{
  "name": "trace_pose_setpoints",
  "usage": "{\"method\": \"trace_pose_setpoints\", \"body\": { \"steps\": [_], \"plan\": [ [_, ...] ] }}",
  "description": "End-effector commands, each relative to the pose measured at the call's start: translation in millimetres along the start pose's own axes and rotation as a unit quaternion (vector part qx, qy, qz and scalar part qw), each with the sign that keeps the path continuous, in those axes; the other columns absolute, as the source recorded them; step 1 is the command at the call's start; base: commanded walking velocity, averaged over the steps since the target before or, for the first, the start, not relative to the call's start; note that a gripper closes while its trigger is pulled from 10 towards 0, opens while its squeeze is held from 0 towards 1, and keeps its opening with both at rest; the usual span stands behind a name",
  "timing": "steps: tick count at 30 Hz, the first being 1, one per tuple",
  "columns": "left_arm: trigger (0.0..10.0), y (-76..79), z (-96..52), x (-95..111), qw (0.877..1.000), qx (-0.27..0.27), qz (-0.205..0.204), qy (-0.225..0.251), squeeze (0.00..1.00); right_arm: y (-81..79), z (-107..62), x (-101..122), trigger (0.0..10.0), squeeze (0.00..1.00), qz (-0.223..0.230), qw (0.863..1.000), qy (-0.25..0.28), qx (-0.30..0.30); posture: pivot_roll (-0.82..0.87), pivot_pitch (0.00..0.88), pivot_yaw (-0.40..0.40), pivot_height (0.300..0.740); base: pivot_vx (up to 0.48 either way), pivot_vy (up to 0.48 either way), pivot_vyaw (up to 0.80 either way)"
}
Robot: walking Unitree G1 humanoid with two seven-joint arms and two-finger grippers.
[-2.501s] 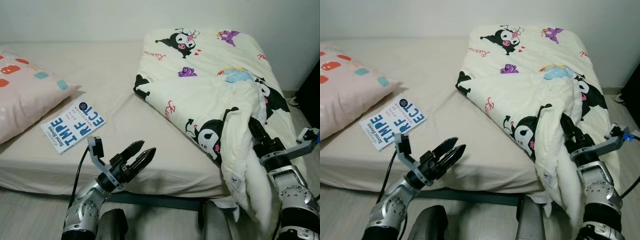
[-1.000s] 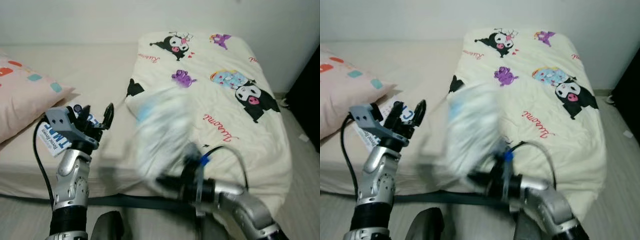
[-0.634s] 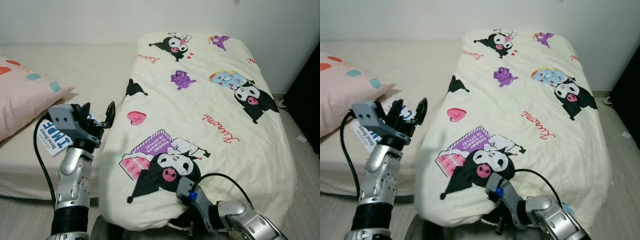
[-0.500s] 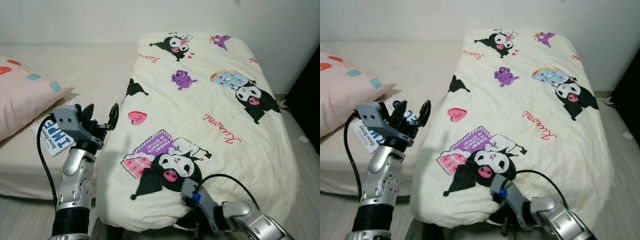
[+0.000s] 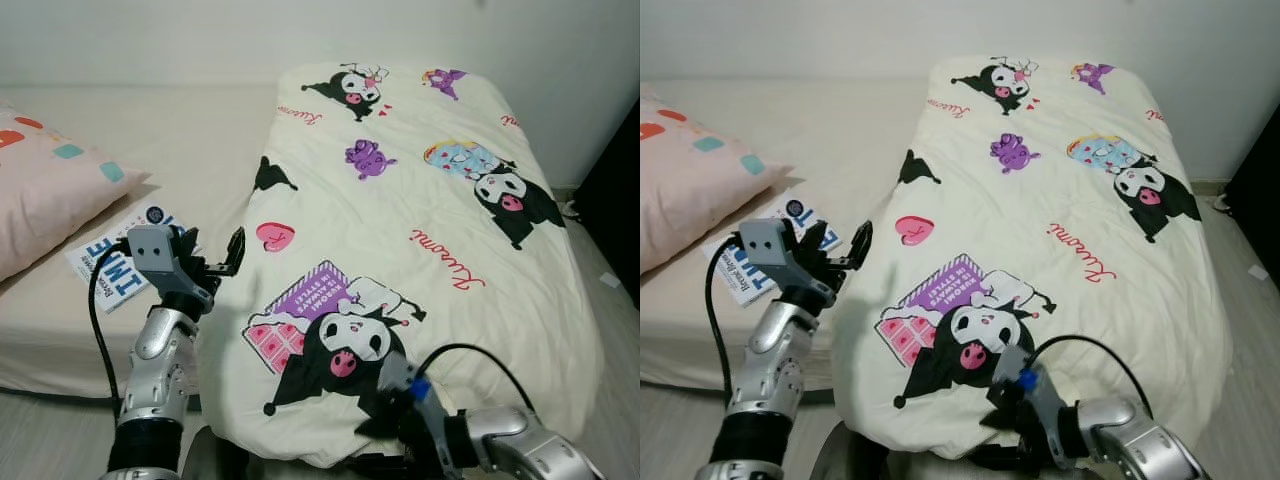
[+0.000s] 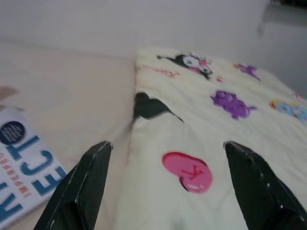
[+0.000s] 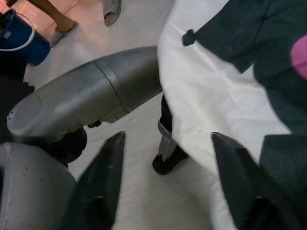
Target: Clean up the room
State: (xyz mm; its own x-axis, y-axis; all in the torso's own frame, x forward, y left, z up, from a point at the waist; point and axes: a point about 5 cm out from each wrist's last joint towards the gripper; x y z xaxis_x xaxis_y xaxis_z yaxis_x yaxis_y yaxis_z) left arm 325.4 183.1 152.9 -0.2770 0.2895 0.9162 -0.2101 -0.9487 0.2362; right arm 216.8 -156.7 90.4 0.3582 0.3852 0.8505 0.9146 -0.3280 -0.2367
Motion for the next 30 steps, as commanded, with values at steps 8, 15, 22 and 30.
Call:
{"method": "trace_pose_setpoints", "body": {
  "steps": [8,15,22,30],
  "plan": [
    [10.0,-38.6,-2.8,-3.5,0.996,0.084,-0.007,-0.036,0.00,26.6,-52.7,63.5,10.0,0.90,0.005,0.952,0.275,-0.132,-0.09,0.156,0.065,0.540,0.000,0.000,0.00],
    [10.0,-47.9,-4.4,-20.8,0.986,0.142,-0.021,-0.078,0.00,75.6,-79.8,62.4,10.0,0.00,0.109,0.854,0.397,-0.318,-0.09,0.145,0.065,0.553,0.000,0.000,0.00],
    [10.0,-49.6,-9.8,-34.4,0.980,0.160,-0.033,-0.110,0.00,75.8,-63.6,60.7,10.0,0.00,0.143,0.845,0.408,-0.315,-0.09,0.145,0.062,0.576,-0.059,0.000,0.00],
    [10.0,-46.1,-5.7,-32.2,0.982,0.155,-0.048,-0.093,0.00,74.9,-44.3,68.2,10.0,0.00,0.139,0.859,0.398,-0.290,-0.08,0.144,0.057,0.608,-0.278,0.000,0.00]
  ]
}}
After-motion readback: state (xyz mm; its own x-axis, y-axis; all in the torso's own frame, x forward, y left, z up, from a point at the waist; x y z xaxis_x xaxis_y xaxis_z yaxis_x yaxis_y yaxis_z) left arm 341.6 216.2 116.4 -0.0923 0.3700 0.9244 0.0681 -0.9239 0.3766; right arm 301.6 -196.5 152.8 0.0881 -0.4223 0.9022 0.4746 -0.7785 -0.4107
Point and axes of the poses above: a point about 5 cm out from each wrist's last joint towards the gripper, its own z axis pointing out of the wrist towards the gripper, its own x axis along the axis of the wrist's last joint, y = z × x, and after that the axes turned 4 degrees about -z, right-handed
